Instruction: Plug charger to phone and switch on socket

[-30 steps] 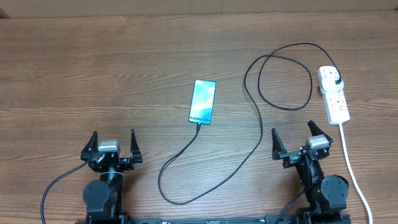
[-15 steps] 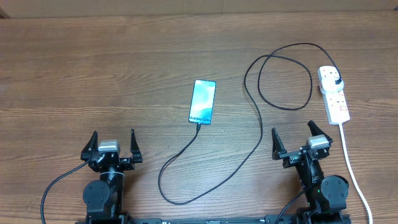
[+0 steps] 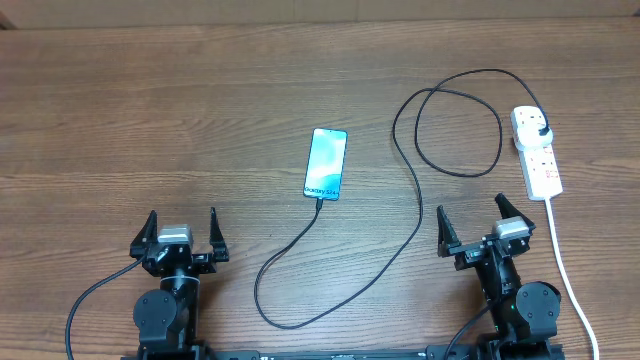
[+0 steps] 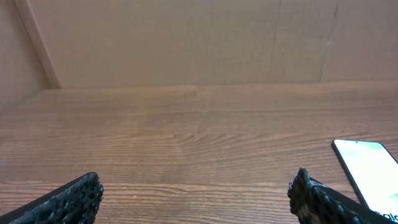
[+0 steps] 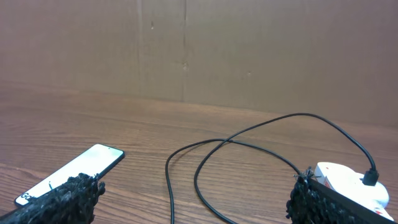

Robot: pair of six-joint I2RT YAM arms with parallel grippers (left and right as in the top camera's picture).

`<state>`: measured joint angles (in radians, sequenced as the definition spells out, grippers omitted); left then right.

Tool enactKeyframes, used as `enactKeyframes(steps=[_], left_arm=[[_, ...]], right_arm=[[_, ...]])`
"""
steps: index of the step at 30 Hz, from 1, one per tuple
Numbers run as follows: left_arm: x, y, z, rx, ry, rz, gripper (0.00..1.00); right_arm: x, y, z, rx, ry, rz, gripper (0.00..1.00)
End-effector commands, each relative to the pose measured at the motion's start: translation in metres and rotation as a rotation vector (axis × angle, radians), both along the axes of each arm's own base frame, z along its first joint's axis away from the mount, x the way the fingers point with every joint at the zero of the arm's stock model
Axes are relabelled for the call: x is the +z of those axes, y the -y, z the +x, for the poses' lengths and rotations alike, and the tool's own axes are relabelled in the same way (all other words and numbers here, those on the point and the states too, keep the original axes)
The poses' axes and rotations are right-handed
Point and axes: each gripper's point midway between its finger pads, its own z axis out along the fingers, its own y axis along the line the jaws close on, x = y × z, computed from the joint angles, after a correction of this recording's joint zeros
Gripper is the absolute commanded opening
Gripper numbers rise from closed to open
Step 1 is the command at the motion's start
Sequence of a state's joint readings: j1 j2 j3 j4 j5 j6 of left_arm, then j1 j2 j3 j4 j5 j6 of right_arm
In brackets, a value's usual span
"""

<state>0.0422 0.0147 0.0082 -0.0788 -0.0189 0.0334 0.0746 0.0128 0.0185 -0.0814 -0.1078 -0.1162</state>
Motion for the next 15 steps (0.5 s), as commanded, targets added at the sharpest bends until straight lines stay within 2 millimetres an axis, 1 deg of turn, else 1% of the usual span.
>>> enactKeyframes(steps=[1, 15], left_arm=[[0.0012, 0.0005, -0.0003, -0.007, 0.009, 0.011, 0.99], [0.0012, 0.0005, -0.0003, -0.007, 0.009, 0.011, 0.99]], right_arm=[[-0.0012, -0.0032, -0.0006, 0.015, 0.007, -0.004, 1.0], [-0.0012, -0.0032, -0.0006, 0.015, 0.007, -0.004, 1.0]])
